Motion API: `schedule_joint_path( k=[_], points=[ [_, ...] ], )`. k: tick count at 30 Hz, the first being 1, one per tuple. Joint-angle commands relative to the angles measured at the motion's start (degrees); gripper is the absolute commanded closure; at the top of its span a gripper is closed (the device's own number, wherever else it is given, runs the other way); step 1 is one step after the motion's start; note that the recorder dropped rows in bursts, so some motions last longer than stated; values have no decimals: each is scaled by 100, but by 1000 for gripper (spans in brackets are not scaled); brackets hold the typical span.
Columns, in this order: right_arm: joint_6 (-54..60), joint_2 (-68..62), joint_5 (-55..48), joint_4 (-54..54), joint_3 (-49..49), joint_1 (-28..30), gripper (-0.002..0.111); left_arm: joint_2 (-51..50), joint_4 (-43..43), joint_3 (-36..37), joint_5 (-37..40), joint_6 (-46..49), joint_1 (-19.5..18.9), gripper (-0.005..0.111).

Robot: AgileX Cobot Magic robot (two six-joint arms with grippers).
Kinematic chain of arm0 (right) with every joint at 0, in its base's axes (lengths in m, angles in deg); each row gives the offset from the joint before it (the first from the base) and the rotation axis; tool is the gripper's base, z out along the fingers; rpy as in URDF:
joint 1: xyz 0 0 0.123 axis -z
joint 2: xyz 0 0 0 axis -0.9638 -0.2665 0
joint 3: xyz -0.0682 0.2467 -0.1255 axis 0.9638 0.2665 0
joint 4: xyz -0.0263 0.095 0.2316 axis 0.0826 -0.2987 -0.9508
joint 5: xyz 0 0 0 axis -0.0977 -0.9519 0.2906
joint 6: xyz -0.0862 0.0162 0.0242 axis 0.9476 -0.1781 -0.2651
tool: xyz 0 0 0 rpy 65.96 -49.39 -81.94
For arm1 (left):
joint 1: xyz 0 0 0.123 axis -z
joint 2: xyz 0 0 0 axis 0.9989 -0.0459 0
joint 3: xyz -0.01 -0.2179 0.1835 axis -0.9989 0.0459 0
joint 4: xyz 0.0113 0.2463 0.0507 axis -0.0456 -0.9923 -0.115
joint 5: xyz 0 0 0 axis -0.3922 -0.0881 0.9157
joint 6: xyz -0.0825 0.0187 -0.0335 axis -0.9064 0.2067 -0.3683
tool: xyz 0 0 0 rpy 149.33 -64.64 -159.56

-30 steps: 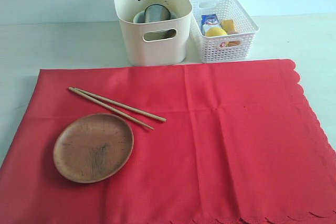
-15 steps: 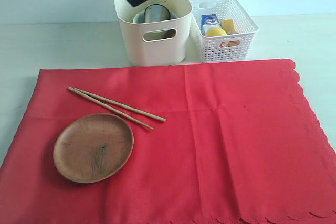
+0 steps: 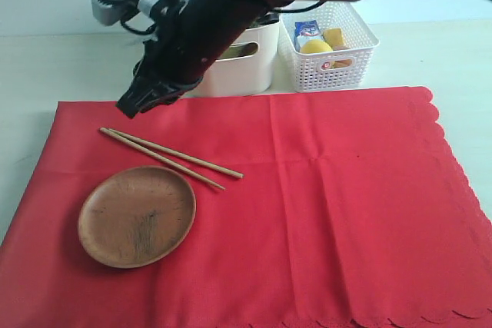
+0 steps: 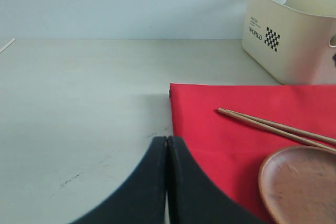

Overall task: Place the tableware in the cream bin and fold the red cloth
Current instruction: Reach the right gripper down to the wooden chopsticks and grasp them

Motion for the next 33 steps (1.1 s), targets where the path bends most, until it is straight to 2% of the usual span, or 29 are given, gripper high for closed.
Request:
schedule_joint_path(
  k=[1,3,6,11,19,26,33],
  points=[
    [-413,-424,907,581,-63,-329,65,32,-39,17,-31,-14,-10,107],
    [-492,-658,929,770,-251,-428,56,32,-39,17,-31,-14,-10,107],
    [-730,-1020,793,987,-610,-459,52,32,-39,17,-31,-14,-10,107],
    [-1487,-1528,325,1705,-1263,-459,52,32,-39,17,-31,-14,-10,107],
    [-1541,-2074,43,1932,-1860,-459,52,32,-39,17,-31,-14,-10,107],
    [-2620,-2199,106,3140,-1915,-459,52,32,-39,17,-31,-14,-10,107],
    [-2735,-2250,25,3140,-1915,-459,53,32,-39,17,-31,-14,-10,107]
  ],
)
